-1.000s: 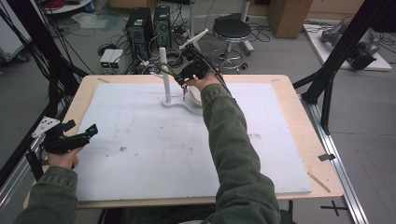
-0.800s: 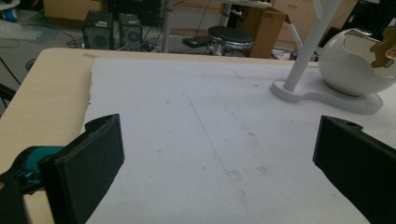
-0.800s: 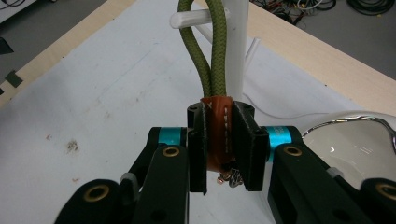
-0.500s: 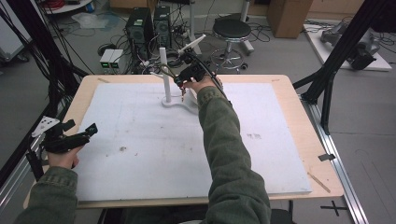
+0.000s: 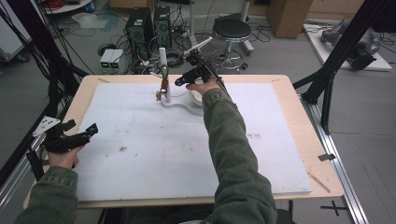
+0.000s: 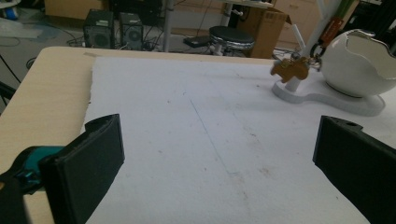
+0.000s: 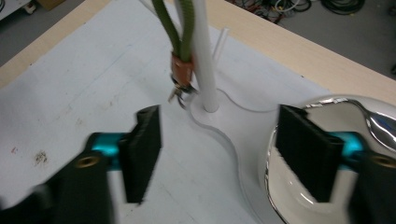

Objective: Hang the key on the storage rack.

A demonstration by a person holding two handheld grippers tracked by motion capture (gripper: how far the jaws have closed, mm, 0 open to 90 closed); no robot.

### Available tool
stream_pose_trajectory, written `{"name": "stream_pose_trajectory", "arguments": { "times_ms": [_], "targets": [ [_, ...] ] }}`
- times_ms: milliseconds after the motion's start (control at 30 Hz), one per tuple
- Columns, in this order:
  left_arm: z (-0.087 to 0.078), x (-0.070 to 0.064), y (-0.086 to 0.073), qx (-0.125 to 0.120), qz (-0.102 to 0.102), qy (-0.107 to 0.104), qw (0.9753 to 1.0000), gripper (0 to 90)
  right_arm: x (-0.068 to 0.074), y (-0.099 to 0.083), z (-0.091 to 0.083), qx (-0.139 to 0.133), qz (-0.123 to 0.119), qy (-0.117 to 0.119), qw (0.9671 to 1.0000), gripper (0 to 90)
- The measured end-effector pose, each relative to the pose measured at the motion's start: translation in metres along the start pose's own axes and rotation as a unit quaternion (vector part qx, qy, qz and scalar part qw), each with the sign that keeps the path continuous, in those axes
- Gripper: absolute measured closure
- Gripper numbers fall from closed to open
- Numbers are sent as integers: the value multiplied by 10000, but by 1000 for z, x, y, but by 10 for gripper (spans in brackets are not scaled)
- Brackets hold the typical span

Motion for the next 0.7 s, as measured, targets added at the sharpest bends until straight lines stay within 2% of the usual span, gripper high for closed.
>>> {"name": "stream_pose_trajectory", "arguments": {
  "times_ms": [67,133,200,300,367,533,700],
  "targets": [
    [0,-1,0,2,12,-15,10000,24,-3,-3,-7,-32,104,-161,9998,101],
    [0,-1,0,2,12,-20,10000,24,-3,-6,-14,-46,177,-154,9997,90],
    [1,-1,0,1,5,-18,10000,24,-3,-6,-21,-84,158,-178,9997,6],
    [1,-1,0,-7,-7,-19,10000,24,-1,-7,-29,-127,50,-115,9998,7],
    [1,-2,0,3,-10,-22,10000,24,-1,-11,-34,-55,38,-114,9999,6],
    [0,-2,0,-7,-19,-5,10000,24,-4,-16,-44,21,35,-344,9994,6],
    [0,-1,1,-12,-37,-2,10000,24,-4,-21,-55,47,-47,-472,9989,6]
  ]
}}
Point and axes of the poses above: each handheld gripper's, and its own axes: z roughly forward along the jaws, y roughly out of its top, x roughly to its left, the point moved 9 cm from there along z, roughly forward along the jaws, and after that the axes turned 7 degrees about y, right-handed, at the moved point
